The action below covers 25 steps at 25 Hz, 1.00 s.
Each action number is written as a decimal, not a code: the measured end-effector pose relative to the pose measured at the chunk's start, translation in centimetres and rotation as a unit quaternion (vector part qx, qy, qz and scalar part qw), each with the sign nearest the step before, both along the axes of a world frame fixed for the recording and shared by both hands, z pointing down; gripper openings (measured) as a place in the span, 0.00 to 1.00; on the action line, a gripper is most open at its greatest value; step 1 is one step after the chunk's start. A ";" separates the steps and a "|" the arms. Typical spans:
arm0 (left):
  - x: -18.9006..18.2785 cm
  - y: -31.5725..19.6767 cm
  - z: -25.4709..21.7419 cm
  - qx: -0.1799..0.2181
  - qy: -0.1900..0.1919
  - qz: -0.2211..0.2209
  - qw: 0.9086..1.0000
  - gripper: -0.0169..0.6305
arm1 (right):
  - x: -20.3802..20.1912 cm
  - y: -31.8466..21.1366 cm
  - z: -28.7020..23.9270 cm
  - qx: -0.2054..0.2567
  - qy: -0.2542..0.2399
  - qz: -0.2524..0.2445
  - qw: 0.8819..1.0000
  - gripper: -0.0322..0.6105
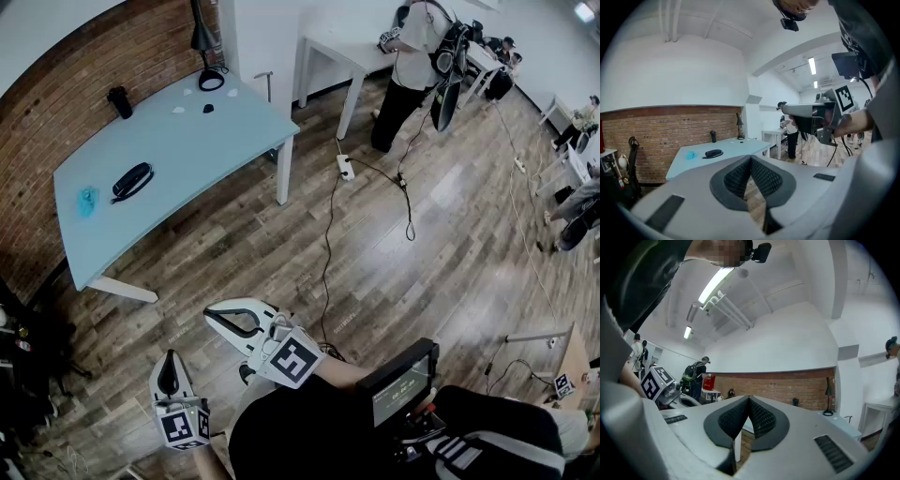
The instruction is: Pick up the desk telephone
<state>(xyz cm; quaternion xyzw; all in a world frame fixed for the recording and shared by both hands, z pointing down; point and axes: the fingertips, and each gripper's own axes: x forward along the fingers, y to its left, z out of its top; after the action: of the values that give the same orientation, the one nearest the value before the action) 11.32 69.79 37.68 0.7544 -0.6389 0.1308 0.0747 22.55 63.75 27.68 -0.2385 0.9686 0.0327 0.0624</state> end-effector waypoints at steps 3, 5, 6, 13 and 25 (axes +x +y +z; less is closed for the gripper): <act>0.7 -1.1 -0.1 0.005 0.000 0.002 1.000 0.06 | -0.1 -0.3 1.6 -0.021 0.020 -0.022 0.999 0.06; 0.8 -2.1 -0.2 0.012 -0.004 0.009 1.000 0.06 | -0.6 -0.6 3.0 -0.024 0.053 -0.040 0.998 0.06; 0.7 -2.6 -0.3 0.015 -0.005 0.013 1.000 0.06 | -1.0 -0.9 3.6 -0.025 0.067 -0.044 0.996 0.06; -1.3 -5.7 0.2 0.028 0.005 0.052 0.998 0.06 | -4.2 -3.6 4.5 -0.030 0.100 -0.029 0.994 0.06; -8.2 -8.8 0.5 0.028 0.026 0.114 0.993 0.06 | -16.0 -6.8 4.3 -0.039 0.146 -0.046 0.987 0.06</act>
<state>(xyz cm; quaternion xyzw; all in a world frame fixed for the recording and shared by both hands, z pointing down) 3.11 61.03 38.16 0.8271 -0.5502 0.1009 0.0545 6.58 56.96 31.93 -0.1883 0.9778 0.0264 -0.0875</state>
